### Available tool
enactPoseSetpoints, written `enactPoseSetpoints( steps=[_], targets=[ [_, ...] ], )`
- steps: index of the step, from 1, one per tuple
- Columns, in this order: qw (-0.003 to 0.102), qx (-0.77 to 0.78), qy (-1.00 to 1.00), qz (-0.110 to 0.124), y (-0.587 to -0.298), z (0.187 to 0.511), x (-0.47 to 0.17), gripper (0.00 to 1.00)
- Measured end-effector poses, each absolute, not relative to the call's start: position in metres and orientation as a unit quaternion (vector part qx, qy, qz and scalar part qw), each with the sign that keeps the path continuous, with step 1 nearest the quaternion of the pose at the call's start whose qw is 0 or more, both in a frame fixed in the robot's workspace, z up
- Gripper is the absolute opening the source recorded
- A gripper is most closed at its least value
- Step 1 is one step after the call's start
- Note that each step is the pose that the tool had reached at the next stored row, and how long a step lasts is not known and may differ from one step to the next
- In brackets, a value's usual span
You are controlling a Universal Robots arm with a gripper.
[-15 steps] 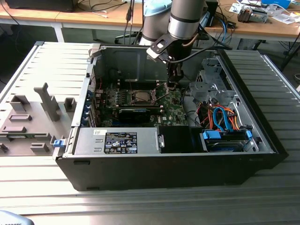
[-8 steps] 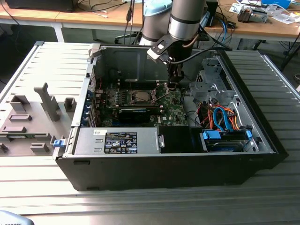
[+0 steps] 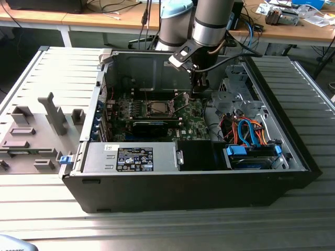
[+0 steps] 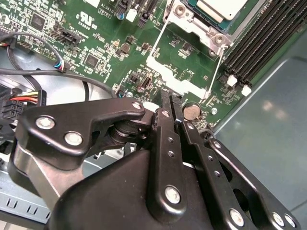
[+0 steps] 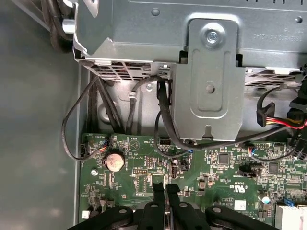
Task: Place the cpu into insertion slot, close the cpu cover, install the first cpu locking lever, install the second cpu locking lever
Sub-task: 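Close the cpu cover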
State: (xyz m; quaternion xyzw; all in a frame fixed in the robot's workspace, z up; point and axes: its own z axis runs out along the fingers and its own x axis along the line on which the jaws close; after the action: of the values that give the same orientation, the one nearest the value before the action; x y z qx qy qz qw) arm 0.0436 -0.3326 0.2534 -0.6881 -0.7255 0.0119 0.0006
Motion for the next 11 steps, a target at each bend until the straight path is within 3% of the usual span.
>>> enactPoseSetpoints(
  steps=[11],
  targets=[
    [0.001,-0.688,-0.726,0.011,-0.3326,0.2491,0.0396,0.16]
  ],
)
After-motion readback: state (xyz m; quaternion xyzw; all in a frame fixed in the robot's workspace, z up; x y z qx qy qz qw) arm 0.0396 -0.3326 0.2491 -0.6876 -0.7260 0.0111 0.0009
